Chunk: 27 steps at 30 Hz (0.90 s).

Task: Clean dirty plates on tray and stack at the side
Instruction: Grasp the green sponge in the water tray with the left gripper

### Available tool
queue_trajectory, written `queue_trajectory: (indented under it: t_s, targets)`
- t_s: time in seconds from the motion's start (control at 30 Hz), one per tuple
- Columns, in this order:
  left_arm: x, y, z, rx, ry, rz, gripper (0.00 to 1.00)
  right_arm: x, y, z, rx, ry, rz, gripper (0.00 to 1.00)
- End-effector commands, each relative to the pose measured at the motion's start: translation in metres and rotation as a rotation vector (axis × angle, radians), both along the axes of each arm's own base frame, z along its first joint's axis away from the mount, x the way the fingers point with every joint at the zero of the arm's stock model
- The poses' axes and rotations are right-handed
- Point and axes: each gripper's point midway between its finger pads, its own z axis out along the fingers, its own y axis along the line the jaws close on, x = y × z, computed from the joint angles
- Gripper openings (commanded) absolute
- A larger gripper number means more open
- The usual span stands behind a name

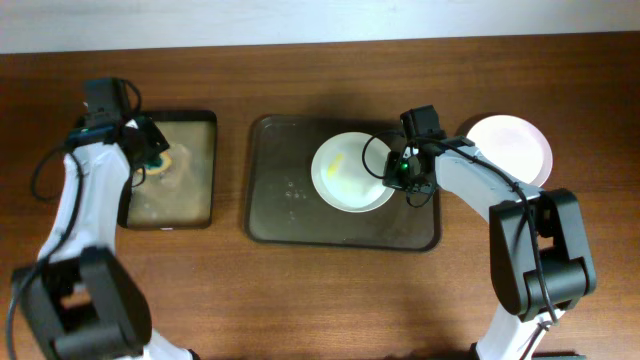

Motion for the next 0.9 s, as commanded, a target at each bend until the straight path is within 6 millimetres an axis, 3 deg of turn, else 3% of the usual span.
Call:
queue_trajectory:
  t_s: [0.0,0.1,0.17,0.23,0.33,0.43,0.47,0.57,0.63,0.67,0.7,0.73,0.8,0.87]
  targets:
    - [0.004,0.002,0.008,0.008,-0.039,-0.004,0.0,-0.021,-0.001,-0.025,-0.041,0.084,0.019,0.04]
    - [0.004,-0.003,-0.049,-0.034,0.044,-0.017,0.0,-0.022,0.002,-0.025,-0.042,0.084,0.026,0.04]
    - [0.004,-0.009,-0.06,-0.072,0.065,-0.034,0.0,-0.023,0.006,-0.025,-0.043,0.084,0.039,0.04]
    - [0.009,-0.015,-0.039,-0.098,0.02,-0.059,0.0,-0.025,0.012,-0.025,-0.043,0.084,0.054,0.04]
    - [0.015,-0.028,0.011,-0.135,-0.097,-0.104,0.0,-0.027,0.018,-0.025,-0.044,0.083,0.069,0.04]
    - [0.008,-0.063,0.062,-0.202,-0.207,-0.204,0.0,-0.026,0.024,-0.024,-0.042,0.072,0.085,0.04]
    - [0.006,-0.077,0.068,-0.209,-0.214,-0.237,0.0,-0.027,0.025,-0.024,-0.045,0.068,0.103,0.04]
    - [0.002,-0.117,0.061,-0.223,-0.17,-0.328,0.0,-0.027,0.027,-0.024,-0.082,0.041,0.262,0.04]
    - [-0.001,-0.155,0.052,-0.21,-0.139,-0.451,0.0,-0.025,0.022,-0.024,-0.101,0.026,0.332,0.04]
    - [-0.002,-0.166,0.05,-0.211,-0.131,-0.477,0.0,-0.024,0.018,-0.024,-0.102,0.025,0.327,0.09]
    - [-0.003,-0.179,0.046,-0.215,-0.118,-0.506,0.0,-0.022,0.012,-0.024,-0.097,0.028,0.301,0.3]
    - [-0.004,-0.188,0.042,-0.218,-0.108,-0.527,0.0,-0.02,0.007,-0.024,-0.085,0.036,0.246,0.4]
    - [-0.005,-0.205,0.036,-0.222,-0.095,-0.564,0.0,-0.018,-0.001,-0.024,-0.054,0.06,0.103,0.42]
    - [-0.004,-0.224,0.03,-0.224,-0.092,-0.606,0.0,-0.016,0.007,-0.021,0.036,0.066,0.055,0.42]
